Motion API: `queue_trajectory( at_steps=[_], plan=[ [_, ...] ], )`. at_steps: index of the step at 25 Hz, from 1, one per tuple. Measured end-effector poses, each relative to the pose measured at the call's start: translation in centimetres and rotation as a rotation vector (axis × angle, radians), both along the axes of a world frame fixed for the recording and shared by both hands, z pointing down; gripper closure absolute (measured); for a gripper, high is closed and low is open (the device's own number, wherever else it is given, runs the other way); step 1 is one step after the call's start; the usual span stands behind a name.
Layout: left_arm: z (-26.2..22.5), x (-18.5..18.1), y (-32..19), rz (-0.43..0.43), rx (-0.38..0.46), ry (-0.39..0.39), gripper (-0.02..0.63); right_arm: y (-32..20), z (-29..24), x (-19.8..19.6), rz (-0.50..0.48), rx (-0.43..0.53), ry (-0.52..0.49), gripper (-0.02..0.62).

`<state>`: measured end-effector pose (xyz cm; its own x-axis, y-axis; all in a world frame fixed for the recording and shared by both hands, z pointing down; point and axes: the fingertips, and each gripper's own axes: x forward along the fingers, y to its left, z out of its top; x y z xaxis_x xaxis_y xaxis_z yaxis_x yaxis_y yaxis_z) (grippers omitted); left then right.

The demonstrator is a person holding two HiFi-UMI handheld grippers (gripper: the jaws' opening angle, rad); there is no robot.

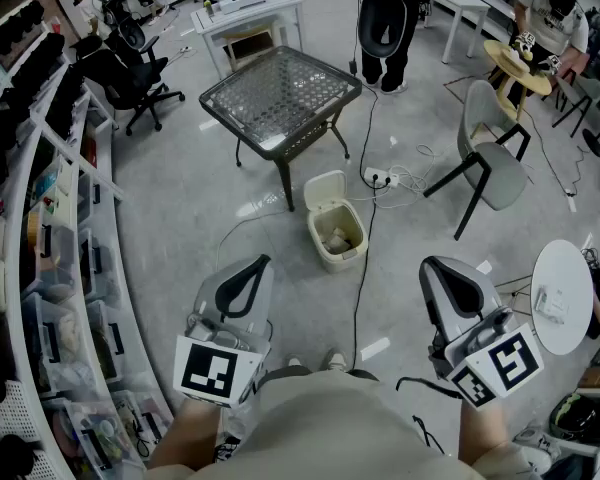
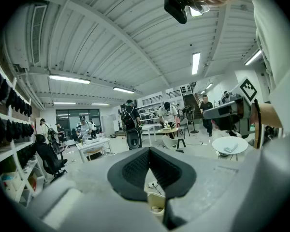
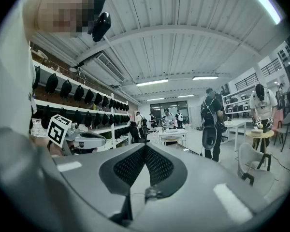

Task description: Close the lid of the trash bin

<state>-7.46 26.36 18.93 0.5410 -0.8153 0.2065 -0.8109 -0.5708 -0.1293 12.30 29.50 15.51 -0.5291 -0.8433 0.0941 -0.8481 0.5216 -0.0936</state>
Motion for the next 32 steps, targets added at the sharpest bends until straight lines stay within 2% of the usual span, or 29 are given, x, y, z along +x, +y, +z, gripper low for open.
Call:
queue_trajectory(
  at_steps=[6, 9, 14, 22, 26, 32],
  plan=[
    [-0.3, 0.9, -0.5, -0.008, 0.006, 0.014, 0.603, -0.1, -0.2, 1.5, 0.016, 0.006, -0.043, 0.592],
    [-0.7, 1.6, -0.6, 0.003, 0.028, 0.013, 0.603, -0.3, -0.1, 1.7, 0.020, 0.008, -0.037, 0.592],
    [-0.7, 1.8, -0.2, -0.017, 0.011, 0.015, 0.603, 0.1, -0.2, 1.8, 0.004, 0.010, -0.029, 0.592],
    [0.3, 1.5, 0.5, -0.010, 0.025, -0.031, 0.603, 0.3, 0.2, 2.0, 0.002, 0.000, -0.037, 0.592],
    [0.7, 1.7, -0.2, -0.037, -0.013, 0.010, 0.603, -0.7, 0.7, 1.8, -0.003, -0.007, -0.032, 0.592],
    [1.5, 0.7, -3.3, -0.011, 0.004, 0.004, 0.603, -4.0, 1.5, 0.5, -0.009, -0.019, -0.043, 0.592]
  ],
)
